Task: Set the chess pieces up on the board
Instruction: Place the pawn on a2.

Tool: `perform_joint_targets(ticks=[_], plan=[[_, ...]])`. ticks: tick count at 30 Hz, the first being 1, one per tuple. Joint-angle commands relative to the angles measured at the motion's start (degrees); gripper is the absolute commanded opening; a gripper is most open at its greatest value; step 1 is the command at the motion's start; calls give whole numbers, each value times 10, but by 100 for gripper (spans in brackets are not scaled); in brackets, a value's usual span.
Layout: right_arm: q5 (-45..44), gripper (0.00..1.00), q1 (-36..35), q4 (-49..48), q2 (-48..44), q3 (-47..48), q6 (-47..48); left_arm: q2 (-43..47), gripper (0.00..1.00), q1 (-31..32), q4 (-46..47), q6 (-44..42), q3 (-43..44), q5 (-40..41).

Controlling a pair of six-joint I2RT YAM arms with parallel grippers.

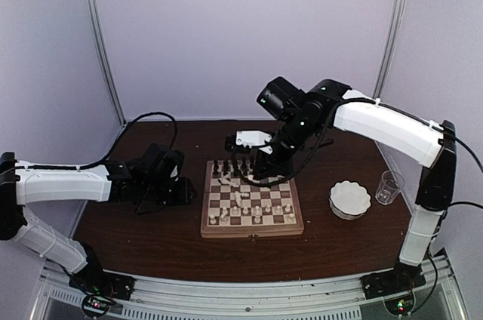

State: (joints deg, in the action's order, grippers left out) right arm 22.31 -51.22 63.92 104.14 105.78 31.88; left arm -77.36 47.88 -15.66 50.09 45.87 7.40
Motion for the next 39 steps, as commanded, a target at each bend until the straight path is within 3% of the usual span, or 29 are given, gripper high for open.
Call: perform_joint_targets(ticks=[1, 6, 13, 27, 30, 35, 39], plan=[[-72, 8, -42, 45, 67, 70, 44, 3, 30, -30, 6, 29, -76, -20], [-130, 7, -82, 81, 147, 147, 73, -16, 25, -32, 127, 49, -141, -69], [-168, 7, -94, 87, 195, 203, 83, -108, 21, -31, 264, 41, -146, -167], [-220, 7, -117, 96, 230, 198, 160, -153, 20, 20, 360, 49, -140, -205], [-237, 7, -124, 112, 249, 209, 179, -104, 22, 20, 323, 52, -158, -163], [-290, 7, -137, 129, 287, 245, 211, 61, 27, 18, 147, 15, -165, -40], [-321, 7, -145, 146, 327, 286, 229, 179, 28, 17, 94, 27, -199, 28]])
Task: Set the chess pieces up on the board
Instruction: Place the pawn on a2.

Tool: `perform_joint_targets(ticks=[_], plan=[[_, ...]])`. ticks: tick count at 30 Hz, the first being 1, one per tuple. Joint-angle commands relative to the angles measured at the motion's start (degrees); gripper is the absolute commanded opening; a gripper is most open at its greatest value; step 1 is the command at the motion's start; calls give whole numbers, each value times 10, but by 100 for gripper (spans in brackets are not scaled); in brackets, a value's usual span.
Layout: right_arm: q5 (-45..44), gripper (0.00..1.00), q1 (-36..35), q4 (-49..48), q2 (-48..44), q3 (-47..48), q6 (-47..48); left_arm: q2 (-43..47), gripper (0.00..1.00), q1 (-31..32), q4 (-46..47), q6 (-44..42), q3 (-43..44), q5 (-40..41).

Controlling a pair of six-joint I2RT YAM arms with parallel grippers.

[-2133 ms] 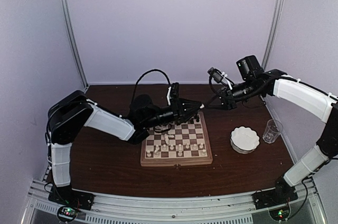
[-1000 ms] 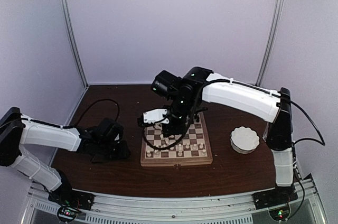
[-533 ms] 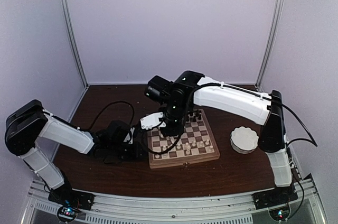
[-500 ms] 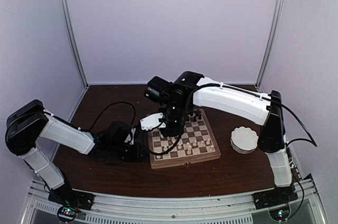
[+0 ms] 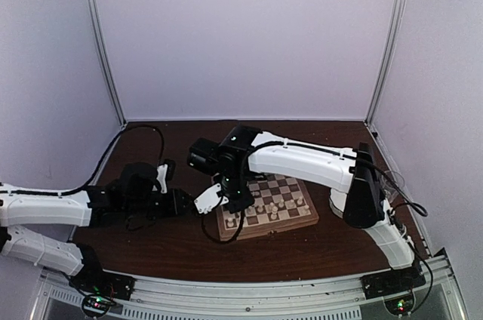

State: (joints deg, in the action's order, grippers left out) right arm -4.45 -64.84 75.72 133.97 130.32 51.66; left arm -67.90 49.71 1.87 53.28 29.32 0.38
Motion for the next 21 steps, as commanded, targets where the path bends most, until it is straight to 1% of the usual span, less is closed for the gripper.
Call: perform_joint_targets(ticks=[1, 4, 8, 15, 21], plan=[[-58, 7, -11, 31, 37, 49, 35, 108, 29, -2, -85, -1, -45, 110], [-75, 7, -16, 31, 55, 66, 44, 165, 29, -4, -107, 5, -67, 132], [-90, 7, -22, 24, 71, 71, 56, 200, 30, -5, -125, 7, -83, 139], [-102, 7, -26, 18, 88, 77, 60, 210, 30, -5, -124, 8, -93, 133], [-92, 7, -28, 13, 97, 93, 56, 209, 31, -5, -120, 5, -96, 127]])
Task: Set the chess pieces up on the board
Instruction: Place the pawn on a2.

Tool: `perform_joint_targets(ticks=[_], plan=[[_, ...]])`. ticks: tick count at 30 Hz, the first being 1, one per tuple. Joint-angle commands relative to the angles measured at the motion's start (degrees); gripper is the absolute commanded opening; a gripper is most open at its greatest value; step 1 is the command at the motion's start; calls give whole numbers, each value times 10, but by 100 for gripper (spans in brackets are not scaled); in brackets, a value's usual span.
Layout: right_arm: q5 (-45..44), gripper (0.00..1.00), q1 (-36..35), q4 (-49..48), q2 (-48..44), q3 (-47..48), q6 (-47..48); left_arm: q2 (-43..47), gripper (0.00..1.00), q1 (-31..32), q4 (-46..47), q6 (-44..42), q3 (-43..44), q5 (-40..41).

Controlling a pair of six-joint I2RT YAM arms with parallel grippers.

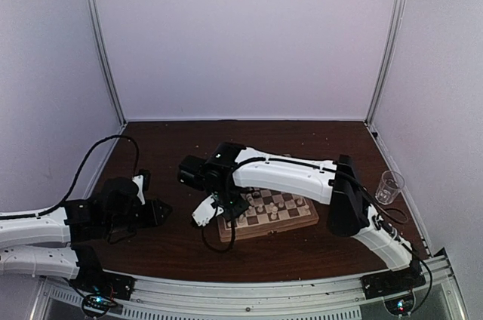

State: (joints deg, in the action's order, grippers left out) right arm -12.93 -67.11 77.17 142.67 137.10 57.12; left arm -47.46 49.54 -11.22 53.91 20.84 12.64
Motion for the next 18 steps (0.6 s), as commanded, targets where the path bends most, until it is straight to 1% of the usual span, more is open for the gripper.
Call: perform_joint_targets(ticks=[1, 18], plan=[[-9, 8, -6, -4, 11, 26, 4, 5, 31, -3, 10, -2, -12, 5], [-14, 10, -8, 7, 26, 29, 14, 3, 31, -3, 22, -5, -17, 0]])
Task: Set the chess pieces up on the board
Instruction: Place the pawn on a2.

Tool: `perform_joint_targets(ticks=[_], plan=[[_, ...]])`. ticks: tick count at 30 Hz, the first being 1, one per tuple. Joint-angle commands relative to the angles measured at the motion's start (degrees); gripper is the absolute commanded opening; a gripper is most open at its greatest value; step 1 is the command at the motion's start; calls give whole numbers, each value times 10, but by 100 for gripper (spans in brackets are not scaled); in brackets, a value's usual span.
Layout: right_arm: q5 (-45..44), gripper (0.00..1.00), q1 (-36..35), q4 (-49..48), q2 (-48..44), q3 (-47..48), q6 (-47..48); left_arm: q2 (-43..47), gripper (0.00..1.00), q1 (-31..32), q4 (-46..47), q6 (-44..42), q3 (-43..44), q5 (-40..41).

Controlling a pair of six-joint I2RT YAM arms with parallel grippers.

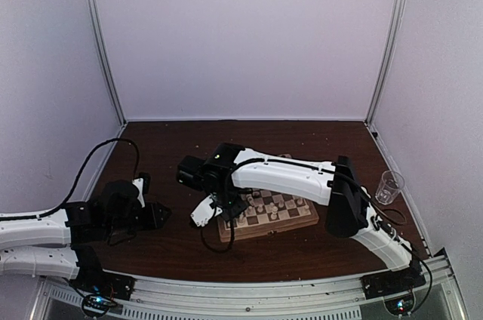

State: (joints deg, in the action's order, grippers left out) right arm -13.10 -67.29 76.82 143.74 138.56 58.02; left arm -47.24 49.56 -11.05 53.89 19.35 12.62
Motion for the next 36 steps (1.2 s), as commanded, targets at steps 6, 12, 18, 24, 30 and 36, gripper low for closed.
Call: perform_joint_targets(ticks=[6, 12, 18, 24, 30, 36], plan=[[-9, 11, -6, 10, 20, 15, 7, -2, 31, -3, 21, -4, -3, -5], [-12, 11, -6, 8, 23, 13, 8, -3, 31, -3, 21, -5, -1, -6], [-15, 23, -6, 6, 22, 13, 7, -8, 31, -3, 25, -5, -1, -7], [-11, 30, -8, 2, 13, 13, 5, -19, 31, -4, 33, -6, -1, -9], [-16, 31, -11, 3, 7, 13, 5, -27, 31, -4, 39, -7, 1, -11], [-27, 33, -10, -20, -19, 9, 7, -38, 31, -4, 46, -12, 4, -12]])
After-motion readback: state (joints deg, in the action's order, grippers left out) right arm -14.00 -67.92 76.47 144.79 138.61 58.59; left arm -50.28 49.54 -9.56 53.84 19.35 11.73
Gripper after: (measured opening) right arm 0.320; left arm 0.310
